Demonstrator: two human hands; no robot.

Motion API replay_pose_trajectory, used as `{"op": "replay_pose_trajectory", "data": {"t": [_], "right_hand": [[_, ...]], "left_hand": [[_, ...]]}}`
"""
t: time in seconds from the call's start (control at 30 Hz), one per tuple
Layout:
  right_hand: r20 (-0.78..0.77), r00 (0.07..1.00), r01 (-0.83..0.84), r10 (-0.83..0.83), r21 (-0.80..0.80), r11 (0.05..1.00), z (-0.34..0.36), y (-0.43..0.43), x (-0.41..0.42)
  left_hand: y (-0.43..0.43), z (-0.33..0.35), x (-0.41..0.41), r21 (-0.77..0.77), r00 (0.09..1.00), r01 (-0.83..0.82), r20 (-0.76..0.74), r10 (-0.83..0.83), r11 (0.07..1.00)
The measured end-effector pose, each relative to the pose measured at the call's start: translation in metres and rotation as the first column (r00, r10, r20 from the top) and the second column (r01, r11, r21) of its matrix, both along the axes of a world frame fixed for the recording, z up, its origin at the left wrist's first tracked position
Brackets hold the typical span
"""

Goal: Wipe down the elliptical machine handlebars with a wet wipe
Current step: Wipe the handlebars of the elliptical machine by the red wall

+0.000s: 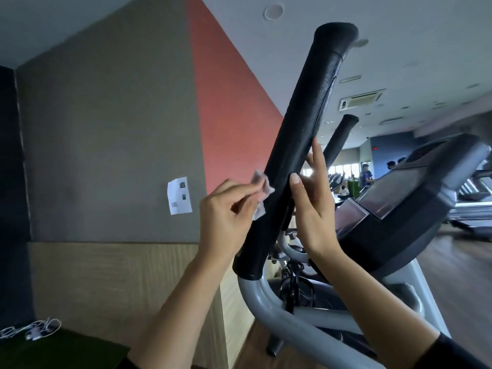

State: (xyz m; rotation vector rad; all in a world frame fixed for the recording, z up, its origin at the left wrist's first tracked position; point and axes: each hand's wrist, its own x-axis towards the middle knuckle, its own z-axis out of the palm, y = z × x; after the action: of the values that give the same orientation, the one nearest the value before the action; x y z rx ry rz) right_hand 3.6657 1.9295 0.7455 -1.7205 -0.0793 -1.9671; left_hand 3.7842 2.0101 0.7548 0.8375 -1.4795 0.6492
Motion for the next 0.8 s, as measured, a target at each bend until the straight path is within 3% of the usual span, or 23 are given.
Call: {"op": "replay_pose_trajectory", "data": {"t": [0.27, 0.8], "right_hand": [[-0.026, 0.999, 0.036, -0.035, 0.043, 0.998, -0.023, 0.016, 0.006], [-0.127, 0.983, 0.154, -0.132, 0.183, 0.971, -0.086, 0.04, 0.027]], "left_hand": [[-0.004, 0.015, -0.003, 0.005, 0.995, 0.081, -0.058, -0.081, 0.997], [0.009, -0.092, 0.037, 0.036, 0.991, -0.043, -0.124, 0.047, 0.998]]}}
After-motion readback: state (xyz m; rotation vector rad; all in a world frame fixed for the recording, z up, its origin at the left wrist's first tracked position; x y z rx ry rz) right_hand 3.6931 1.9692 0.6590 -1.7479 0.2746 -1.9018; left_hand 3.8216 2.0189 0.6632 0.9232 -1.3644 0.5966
